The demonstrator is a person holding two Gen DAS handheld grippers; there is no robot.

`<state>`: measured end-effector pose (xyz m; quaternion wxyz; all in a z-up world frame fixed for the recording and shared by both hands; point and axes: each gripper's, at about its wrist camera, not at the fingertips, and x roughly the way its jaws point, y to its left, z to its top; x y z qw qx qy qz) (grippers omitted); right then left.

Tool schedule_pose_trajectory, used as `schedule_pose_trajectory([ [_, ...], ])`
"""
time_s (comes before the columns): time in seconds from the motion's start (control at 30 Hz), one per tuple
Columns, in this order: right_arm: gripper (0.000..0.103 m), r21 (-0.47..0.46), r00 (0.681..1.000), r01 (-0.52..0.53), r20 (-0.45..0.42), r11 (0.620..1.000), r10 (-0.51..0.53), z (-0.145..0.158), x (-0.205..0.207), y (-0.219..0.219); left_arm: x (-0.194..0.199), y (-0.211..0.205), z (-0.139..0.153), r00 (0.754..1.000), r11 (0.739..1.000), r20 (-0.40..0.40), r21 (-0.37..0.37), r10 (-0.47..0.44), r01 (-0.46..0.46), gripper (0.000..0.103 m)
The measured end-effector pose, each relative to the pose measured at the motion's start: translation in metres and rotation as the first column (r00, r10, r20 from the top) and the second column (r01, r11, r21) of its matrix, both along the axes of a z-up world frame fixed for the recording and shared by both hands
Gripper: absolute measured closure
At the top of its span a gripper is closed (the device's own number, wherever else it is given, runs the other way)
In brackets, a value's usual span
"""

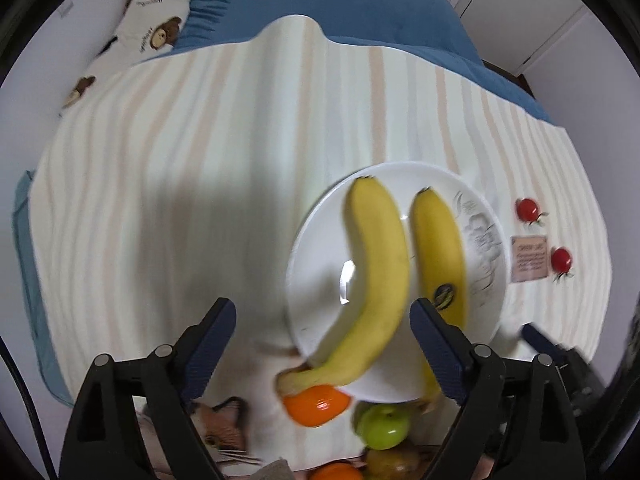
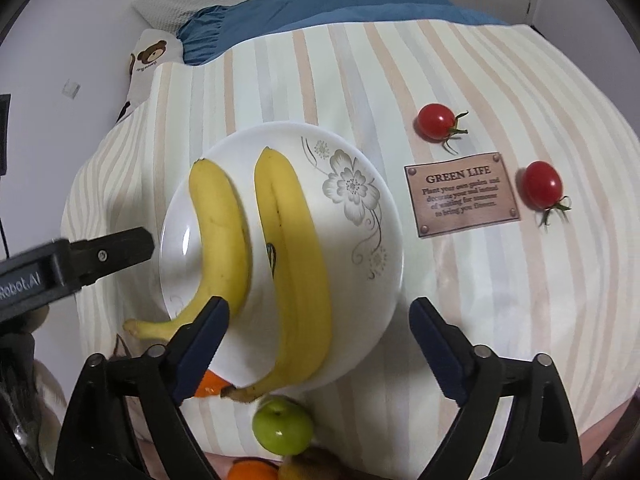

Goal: Organize fruits
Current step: 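Lower both bananas onto the plate and open both tools, then grasp an orange with the left tool while the right tool grasps the red-brown apple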

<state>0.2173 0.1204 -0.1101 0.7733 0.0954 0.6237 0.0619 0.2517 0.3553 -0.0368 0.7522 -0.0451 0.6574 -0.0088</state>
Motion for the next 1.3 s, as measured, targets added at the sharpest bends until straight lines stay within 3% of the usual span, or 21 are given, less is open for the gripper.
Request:
schedule_pose_trajectory([
  [0.07,0.008,-0.017,1.0,-0.015,0.013,1.0,0.016,0.007,-0.008,0.0,-0.009,-0.038,-0.026,1.0,1.0,0.007,0.017,-0.004,0.003,0.012],
  [0.27,0.006,-0.043,0.998,-0.031,0.047,0.999,0.033,0.027,-0.025,0.0,-0.038,-0.044,-0.026,0.998,0.999,0.058,0.041,0.0,-0.003,0.01],
  [0.6,0.006,-0.074,0.987,-0.033,0.155,0.997,0.045,0.078,-0.055,-0.003,-0.075,-0.049,0.002,0.986,0.998,0.165,0.061,0.002,-0.012,0.01],
  [0.9,0.006,-0.054,0.963,-0.039,0.263,0.998,0.052,0.138,-0.095,-0.006,-0.117,-0.055,0.057,0.958,0.998,0.285,0.057,-0.008,-0.009,0.01],
  [1.03,0.006,-0.021,0.961,-0.05,0.272,0.999,0.053,0.154,-0.116,-0.007,-0.135,-0.056,0.072,0.952,0.999,0.306,0.045,-0.009,-0.005,0.01],
  [1.13,0.006,0.002,0.968,-0.068,0.24,0.998,0.066,0.152,-0.136,-0.006,-0.152,-0.055,0.074,0.953,0.999,0.303,0.051,-0.015,0.0,0.01],
  [1.3,0.007,0.021,0.99,-0.099,0.104,0.995,0.096,0.109,-0.169,-0.01,-0.182,-0.052,0.045,0.974,0.996,0.22,0.076,-0.056,0.04,0.01],
])
